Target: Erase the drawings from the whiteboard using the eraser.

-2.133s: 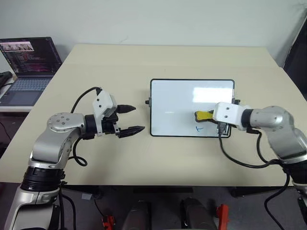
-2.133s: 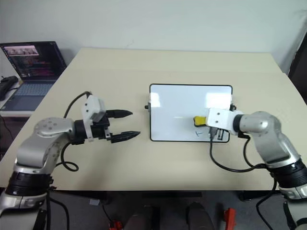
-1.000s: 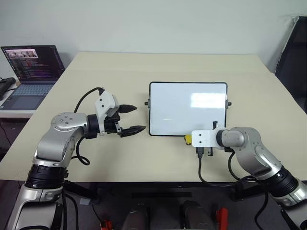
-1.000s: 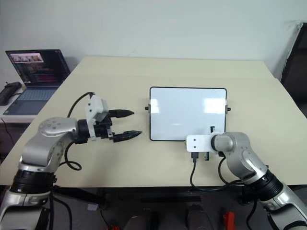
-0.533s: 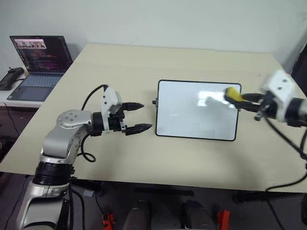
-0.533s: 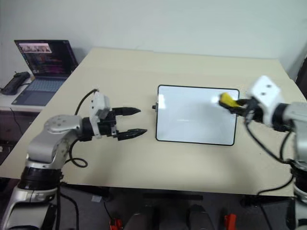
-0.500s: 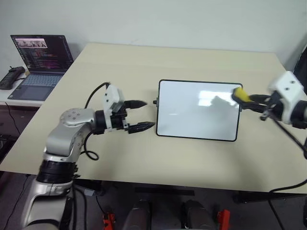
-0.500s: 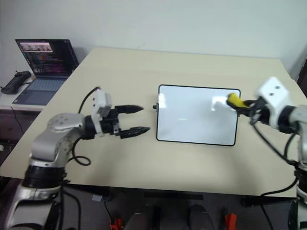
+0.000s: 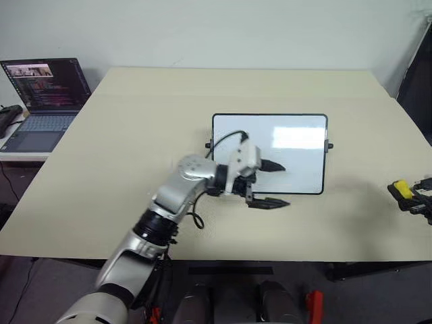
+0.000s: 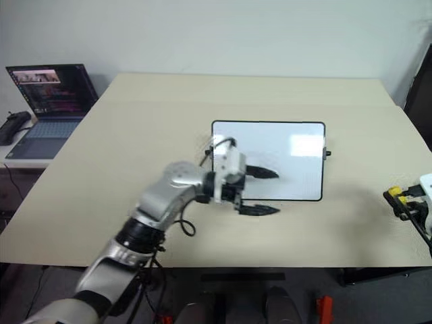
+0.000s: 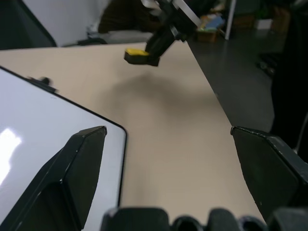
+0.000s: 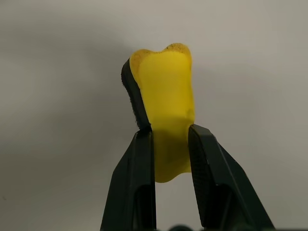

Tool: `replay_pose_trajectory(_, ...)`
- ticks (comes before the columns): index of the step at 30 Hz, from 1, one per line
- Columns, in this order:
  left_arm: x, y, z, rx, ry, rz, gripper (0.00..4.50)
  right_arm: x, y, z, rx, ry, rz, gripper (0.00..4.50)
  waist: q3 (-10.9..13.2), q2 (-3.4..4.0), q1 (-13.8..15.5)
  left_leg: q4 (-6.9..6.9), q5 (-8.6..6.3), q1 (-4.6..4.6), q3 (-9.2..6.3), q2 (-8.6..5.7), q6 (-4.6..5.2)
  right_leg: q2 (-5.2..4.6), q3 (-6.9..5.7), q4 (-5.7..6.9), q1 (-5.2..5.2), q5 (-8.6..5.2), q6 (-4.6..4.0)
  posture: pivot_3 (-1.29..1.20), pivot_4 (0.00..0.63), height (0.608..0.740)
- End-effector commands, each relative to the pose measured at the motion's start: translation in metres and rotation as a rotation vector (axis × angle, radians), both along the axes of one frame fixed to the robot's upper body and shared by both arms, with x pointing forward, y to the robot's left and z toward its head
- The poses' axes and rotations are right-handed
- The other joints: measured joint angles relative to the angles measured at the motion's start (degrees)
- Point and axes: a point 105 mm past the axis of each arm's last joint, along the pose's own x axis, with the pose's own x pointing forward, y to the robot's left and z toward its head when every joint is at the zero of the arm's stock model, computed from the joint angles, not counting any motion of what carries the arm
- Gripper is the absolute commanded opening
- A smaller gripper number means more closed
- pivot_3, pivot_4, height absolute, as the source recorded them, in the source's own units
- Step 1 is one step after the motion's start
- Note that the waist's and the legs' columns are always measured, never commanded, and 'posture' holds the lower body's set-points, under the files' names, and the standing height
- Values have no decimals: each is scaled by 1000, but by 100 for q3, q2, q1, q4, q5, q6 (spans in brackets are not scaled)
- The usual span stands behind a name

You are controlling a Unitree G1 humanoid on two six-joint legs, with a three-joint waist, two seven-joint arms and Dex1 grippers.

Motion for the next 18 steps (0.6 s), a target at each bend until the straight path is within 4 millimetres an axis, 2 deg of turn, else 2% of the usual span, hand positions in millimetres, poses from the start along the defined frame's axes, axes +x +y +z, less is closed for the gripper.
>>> replay_pose_trajectory(1,-2,-13,12,-23,-90,-29,4500,2,-10,11,-20,18,-68,638,0,0,-3,0,1,3,5,1,1,1,5,0,0,2,6,0,150,740)
replay_pose_trajectory(5,-5,-13,10,-32,-82,-39,4500,11,-12,11,-14,28,-106,638,-1,2,-3,0,1,5,8,3,2,2,10,-1,2,4,8,0,150,740)
replay_pose_trajectory(12,-4,-9,7,-26,-79,-30,4500,36,-16,9,170,-28,-266,638,-2,4,23,0,1,3,2,6,2,-3,12,0,2,10,4,0,150,740)
replay_pose_trajectory(13,-4,-9,7,-26,-79,-26,4500,38,-16,8,187,-30,-274,1350,-2,4,26,0,1,1,-2,7,2,-3,10,-1,2,10,5,0,150,740)
replay_pose_trajectory(15,-3,-6,6,-25,-77,-16,4500,38,-17,4,190,-18,-289,1845,-3,6,41,-1,1,-3,-6,7,2,-6,7,-1,1,11,5,0,150,740)
replay_pose_trajectory(18,-1,-1,5,-23,-74,7,4500,40,-19,7,184,-29,-292,2892,-3,7,37,-2,-3,-11,-9,8,8,-13,5,-4,-1,8,9,0,150,740)
